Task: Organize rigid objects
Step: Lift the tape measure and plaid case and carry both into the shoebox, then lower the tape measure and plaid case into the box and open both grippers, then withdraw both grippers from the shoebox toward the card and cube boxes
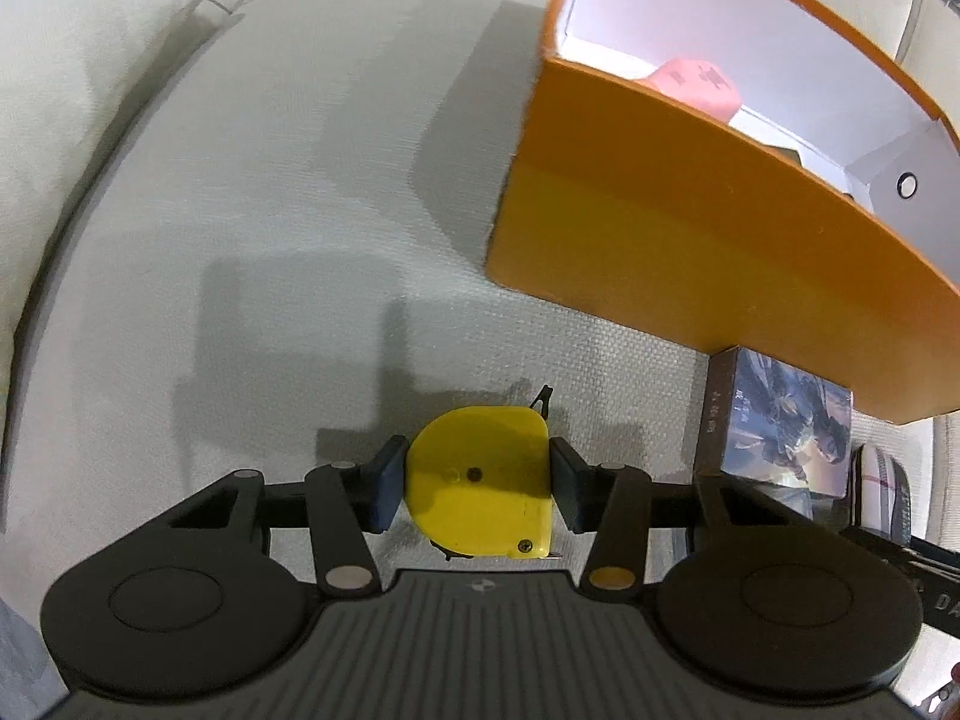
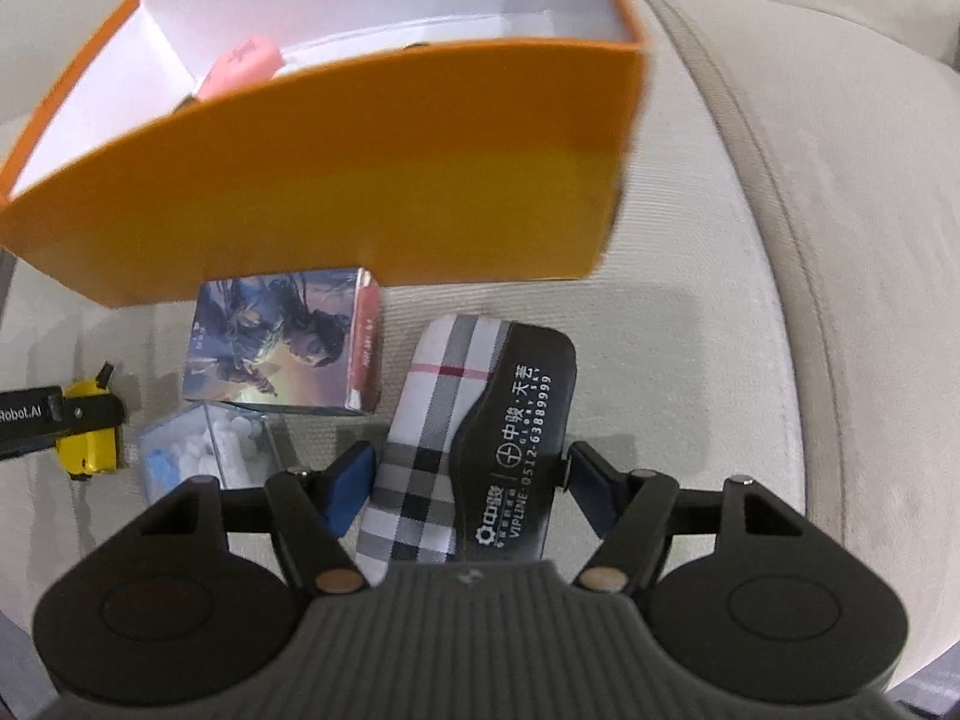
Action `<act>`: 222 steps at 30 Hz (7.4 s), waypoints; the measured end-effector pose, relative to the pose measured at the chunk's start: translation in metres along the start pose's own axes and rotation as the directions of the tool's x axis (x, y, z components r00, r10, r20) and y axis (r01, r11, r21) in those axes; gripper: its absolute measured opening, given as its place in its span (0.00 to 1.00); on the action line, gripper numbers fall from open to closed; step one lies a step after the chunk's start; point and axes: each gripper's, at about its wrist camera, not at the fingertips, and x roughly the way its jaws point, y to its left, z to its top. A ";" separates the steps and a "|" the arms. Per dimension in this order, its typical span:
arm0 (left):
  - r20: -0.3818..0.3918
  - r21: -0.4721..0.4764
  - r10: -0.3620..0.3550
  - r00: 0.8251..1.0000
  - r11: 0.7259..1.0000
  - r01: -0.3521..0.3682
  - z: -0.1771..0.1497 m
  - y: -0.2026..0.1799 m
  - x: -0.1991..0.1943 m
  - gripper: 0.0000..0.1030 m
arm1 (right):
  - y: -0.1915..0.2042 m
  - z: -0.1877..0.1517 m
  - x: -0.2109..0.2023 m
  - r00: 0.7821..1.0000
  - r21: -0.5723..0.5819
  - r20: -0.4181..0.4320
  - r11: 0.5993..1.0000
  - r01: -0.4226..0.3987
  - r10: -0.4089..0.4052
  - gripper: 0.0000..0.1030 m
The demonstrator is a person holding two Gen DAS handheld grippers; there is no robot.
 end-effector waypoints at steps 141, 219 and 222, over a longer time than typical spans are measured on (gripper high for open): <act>0.216 0.183 -0.058 0.975 0.983 0.018 0.101 -0.105 -0.016 0.74 | 0.085 0.121 0.020 0.977 -0.187 0.196 0.975 0.116 -0.078 0.70; 0.146 0.196 -0.069 0.987 0.980 0.039 -0.060 -0.090 -0.013 0.88 | -0.004 -0.034 -0.102 0.934 0.006 0.357 1.000 0.014 -0.015 0.90; 0.142 0.181 -0.048 0.989 0.983 0.022 -0.060 -0.079 -0.012 0.88 | 0.002 -0.033 -0.100 0.936 -0.003 0.352 1.000 0.014 -0.012 0.90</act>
